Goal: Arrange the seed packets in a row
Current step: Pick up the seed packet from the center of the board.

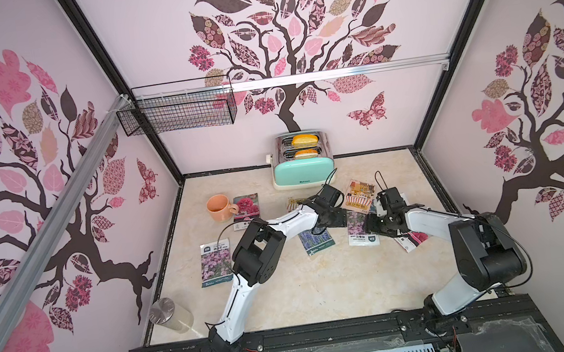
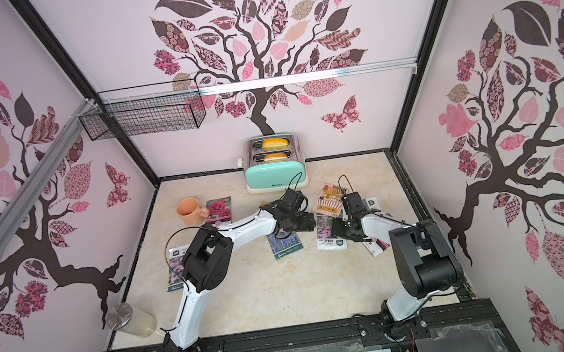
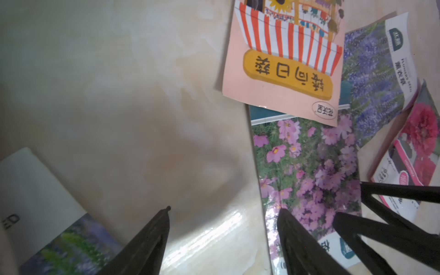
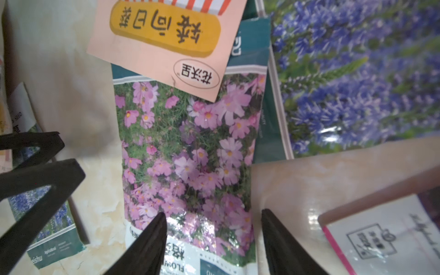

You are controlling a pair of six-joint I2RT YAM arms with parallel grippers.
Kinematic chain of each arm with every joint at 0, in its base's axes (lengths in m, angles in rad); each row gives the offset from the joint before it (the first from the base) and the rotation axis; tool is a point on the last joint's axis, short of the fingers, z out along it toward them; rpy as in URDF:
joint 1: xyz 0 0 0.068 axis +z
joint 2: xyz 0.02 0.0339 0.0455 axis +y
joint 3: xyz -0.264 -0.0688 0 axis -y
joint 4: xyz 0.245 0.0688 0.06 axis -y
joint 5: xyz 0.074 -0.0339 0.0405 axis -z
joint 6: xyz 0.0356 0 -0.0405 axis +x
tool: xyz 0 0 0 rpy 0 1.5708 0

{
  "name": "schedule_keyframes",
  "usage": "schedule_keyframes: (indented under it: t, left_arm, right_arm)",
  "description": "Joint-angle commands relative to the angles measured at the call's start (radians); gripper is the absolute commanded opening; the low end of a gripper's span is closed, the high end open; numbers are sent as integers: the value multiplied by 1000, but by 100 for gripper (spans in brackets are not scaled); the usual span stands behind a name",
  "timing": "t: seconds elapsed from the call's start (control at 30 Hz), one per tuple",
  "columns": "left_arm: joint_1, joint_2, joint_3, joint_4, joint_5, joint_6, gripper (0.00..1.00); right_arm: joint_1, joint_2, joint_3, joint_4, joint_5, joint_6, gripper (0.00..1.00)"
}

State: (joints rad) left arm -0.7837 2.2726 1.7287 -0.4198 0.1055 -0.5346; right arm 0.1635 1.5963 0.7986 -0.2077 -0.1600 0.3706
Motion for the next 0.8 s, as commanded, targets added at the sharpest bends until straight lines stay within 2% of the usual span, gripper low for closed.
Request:
schedule_keyframes:
  t: [0.0, 0.13, 0.43, 0.63, 0.77]
  left_arm:
    - [-26, 50, 44, -22, 31, 6, 74]
    - [-32, 76, 57, -36, 42, 7, 73]
    - [-5, -72, -72, 2, -25, 16, 73]
    - [63, -284, -244, 84, -39, -23, 73]
    - [67, -416, -330, 85, -75, -41, 73]
  right_arm:
    - [2, 25, 2, -1, -26, 11, 61]
    - [2, 40, -2, 6, -38, 14, 48]
    - [2, 50, 16, -19, -44, -2, 0]
    - [15, -74, 15, -46, -102, 28, 0]
    - [44, -177, -10, -43, -154, 94, 0]
